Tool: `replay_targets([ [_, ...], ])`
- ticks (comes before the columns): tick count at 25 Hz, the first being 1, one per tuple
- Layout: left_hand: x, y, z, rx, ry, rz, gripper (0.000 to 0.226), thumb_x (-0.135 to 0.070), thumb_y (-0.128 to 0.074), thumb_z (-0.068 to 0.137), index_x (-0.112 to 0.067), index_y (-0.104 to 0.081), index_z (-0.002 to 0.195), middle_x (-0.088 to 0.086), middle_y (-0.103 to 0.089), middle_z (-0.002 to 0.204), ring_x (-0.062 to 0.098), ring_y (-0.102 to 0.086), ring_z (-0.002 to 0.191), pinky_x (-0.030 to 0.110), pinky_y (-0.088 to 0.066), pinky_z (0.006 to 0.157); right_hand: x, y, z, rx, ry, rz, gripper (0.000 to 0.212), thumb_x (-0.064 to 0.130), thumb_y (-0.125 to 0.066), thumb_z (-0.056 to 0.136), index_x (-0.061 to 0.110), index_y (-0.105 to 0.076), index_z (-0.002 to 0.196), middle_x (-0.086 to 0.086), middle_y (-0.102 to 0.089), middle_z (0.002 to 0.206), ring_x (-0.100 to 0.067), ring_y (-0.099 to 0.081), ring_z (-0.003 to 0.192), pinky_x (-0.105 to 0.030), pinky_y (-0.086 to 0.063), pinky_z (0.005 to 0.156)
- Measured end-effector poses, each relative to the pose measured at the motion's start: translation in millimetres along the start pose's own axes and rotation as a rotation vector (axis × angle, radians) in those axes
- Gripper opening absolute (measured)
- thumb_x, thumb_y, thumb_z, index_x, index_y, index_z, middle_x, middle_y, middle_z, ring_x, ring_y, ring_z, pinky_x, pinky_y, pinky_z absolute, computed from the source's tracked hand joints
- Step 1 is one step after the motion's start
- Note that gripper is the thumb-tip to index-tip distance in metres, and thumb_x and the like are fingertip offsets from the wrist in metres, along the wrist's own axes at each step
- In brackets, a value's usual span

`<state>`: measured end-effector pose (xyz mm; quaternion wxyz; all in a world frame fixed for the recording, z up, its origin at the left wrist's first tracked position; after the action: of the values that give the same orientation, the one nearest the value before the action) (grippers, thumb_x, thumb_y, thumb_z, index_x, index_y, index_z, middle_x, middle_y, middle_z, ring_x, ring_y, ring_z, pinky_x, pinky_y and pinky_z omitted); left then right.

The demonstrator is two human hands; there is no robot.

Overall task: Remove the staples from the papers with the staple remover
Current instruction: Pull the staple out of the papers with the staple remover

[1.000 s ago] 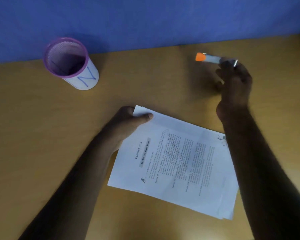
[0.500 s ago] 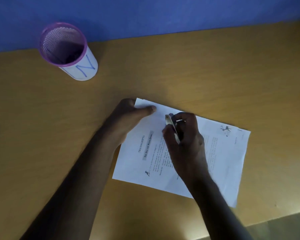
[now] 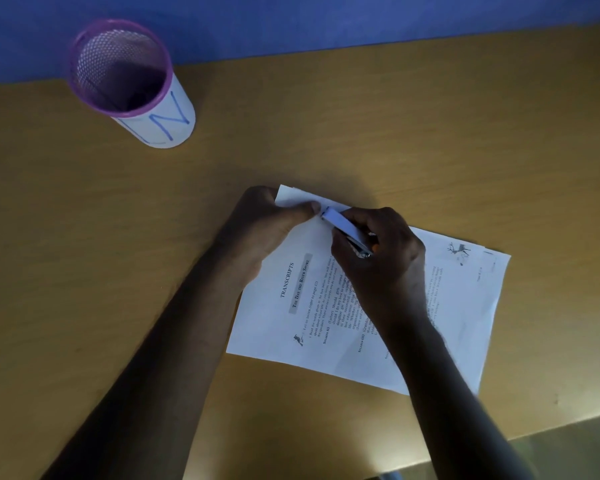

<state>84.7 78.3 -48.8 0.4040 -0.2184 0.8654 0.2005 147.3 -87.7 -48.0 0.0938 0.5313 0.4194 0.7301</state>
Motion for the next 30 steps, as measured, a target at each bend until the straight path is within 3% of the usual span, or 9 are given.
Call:
replay_targets([
  [3, 1, 1, 1, -0.004, -0.003, 0.018, 0.016, -0.024, -0.081, 0.088, -0.017, -0.073, 0.076, -0.012, -0.076, 0.065, -0.002, -0.067, 0.054, 0.016, -0.049, 0.05, 2, -1, 0, 0.018, 0.001, -0.024, 0.017, 0.015, -0.076, 0.086, 0.021, -0.076, 0.102, 0.012, -0.063, 0.09, -0.001, -0.054, 0.077, -0.003, -0.037, 0.072],
  [8, 3, 3, 2, 0.021, 0.002, 0.03, 0.019, -0.021, -0.081, 0.088, -0.02, -0.07, 0.072, -0.019, -0.072, 0.058, -0.006, -0.065, 0.049, 0.009, -0.046, 0.044, 3, -3, 0, 0.039, -0.012, -0.018, 0.018, 0.016, -0.075, 0.088, 0.022, -0.077, 0.106, 0.008, -0.064, 0.09, -0.002, -0.055, 0.077, -0.008, -0.041, 0.071],
  [16, 5, 2, 4, 0.023, -0.004, 0.01, 0.018, -0.02, -0.082, 0.086, -0.018, -0.071, 0.072, -0.016, -0.073, 0.06, -0.004, -0.066, 0.05, 0.01, -0.046, 0.044, 7, 1, 1, 0.047, -0.032, -0.018, 0.019, 0.013, -0.075, 0.088, 0.019, -0.078, 0.106, 0.007, -0.063, 0.089, -0.004, -0.055, 0.075, -0.019, -0.047, 0.069],
  [21, 7, 0, 5, 0.018, -0.028, 0.014, 0.024, -0.017, -0.083, 0.085, -0.024, -0.065, 0.07, -0.029, -0.069, 0.057, -0.012, -0.064, 0.052, 0.005, -0.04, 0.042, 9, 0, 0, 0.046, -0.029, -0.029, 0.017, 0.014, -0.075, 0.091, 0.019, -0.078, 0.107, 0.007, -0.061, 0.091, -0.01, -0.059, 0.076, -0.026, -0.05, 0.067],
  [30, 7, -1, 6, 0.021, 0.015, 0.017, 0.023, -0.02, -0.083, 0.086, -0.022, -0.065, 0.071, -0.028, -0.068, 0.055, -0.01, -0.063, 0.046, 0.008, -0.041, 0.038, 13, -6, -1, 0.058, -0.063, -0.015, 0.015, 0.015, -0.073, 0.096, 0.016, -0.076, 0.111, 0.001, -0.062, 0.093, -0.014, -0.061, 0.077, -0.035, -0.053, 0.066],
])
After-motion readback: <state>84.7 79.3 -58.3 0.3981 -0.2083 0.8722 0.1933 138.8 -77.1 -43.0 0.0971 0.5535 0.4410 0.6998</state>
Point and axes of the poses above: each hand's wrist, its own z-axis towards the middle knuckle, its own y-axis out of the back of the hand, x = y × z, the point moved 1 cm from there along z, towards the middle knuckle
